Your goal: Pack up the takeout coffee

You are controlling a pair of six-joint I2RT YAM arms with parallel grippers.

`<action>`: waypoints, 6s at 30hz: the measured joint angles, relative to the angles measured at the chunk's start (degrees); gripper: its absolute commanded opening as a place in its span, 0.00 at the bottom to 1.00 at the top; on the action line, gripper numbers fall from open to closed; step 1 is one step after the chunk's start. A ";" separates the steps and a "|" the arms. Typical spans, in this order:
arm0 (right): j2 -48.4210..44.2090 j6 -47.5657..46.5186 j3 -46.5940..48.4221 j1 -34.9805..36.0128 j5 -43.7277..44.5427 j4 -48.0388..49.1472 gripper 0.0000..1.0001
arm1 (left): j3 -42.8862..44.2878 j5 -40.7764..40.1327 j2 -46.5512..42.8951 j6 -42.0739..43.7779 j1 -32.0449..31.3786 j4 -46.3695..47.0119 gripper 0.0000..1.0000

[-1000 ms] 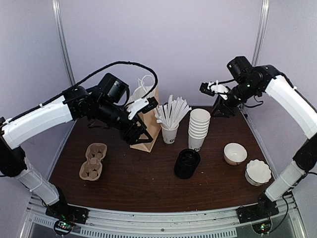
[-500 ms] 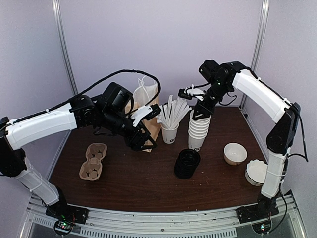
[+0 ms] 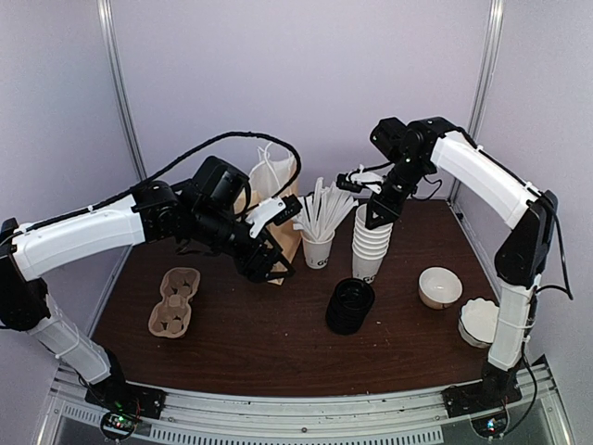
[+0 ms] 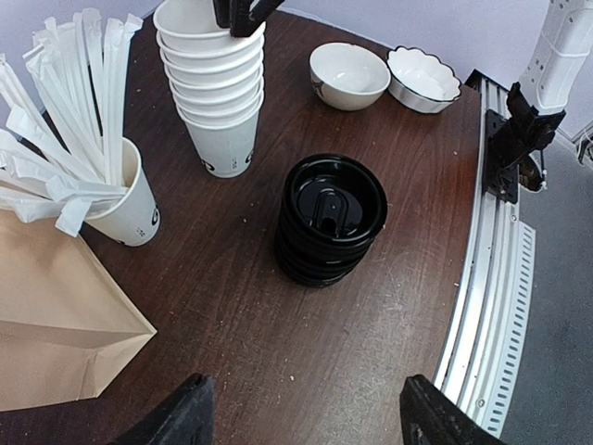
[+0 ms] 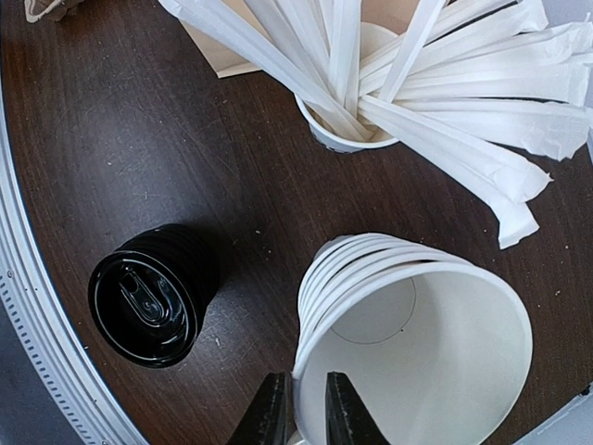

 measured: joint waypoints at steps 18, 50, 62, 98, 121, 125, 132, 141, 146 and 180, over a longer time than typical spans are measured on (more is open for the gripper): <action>0.42 0.33 0.00 0.00 2.08 -0.37 0.00 | 0.00 -3.78 0.00 -0.48 0.00 0.81 0.73; -13.88 -1.27 -14.69 -0.07 13.29 9.77 0.00 | 15.41 -21.03 25.53 -40.89 -4.24 23.67 0.70; -17.18 -0.24 -16.61 -0.28 12.68 11.63 0.00 | 26.05 -19.93 35.36 -49.37 -4.74 26.86 0.68; -11.74 -7.98 -3.34 31.63 3.19 2.08 0.00 | -5.05 -52.24 -19.98 -15.61 0.55 12.02 0.73; -0.74 -3.06 -15.54 39.50 9.46 13.81 0.00 | -11.82 -51.98 -23.93 -14.53 1.09 11.72 0.74; -0.87 -2.54 -17.77 39.58 9.42 16.35 0.00 | -12.22 -51.45 -23.87 -14.56 1.20 11.76 0.74; -0.96 -1.42 -21.86 39.58 8.28 19.63 0.02 | -12.74 -50.82 -23.56 -14.58 1.20 11.78 0.74; -0.96 -0.02 -22.29 39.60 7.28 21.00 0.44 | -12.96 -50.23 -22.73 -14.58 1.20 11.82 0.77; -2.86 -0.57 -21.16 38.86 6.88 17.99 0.49 | -12.35 -48.83 -20.83 -13.77 1.20 10.73 0.81; -25.03 -27.17 -42.91 20.68 7.67 11.78 0.32 | 9.18 -27.85 3.89 -9.99 1.31 -6.62 0.78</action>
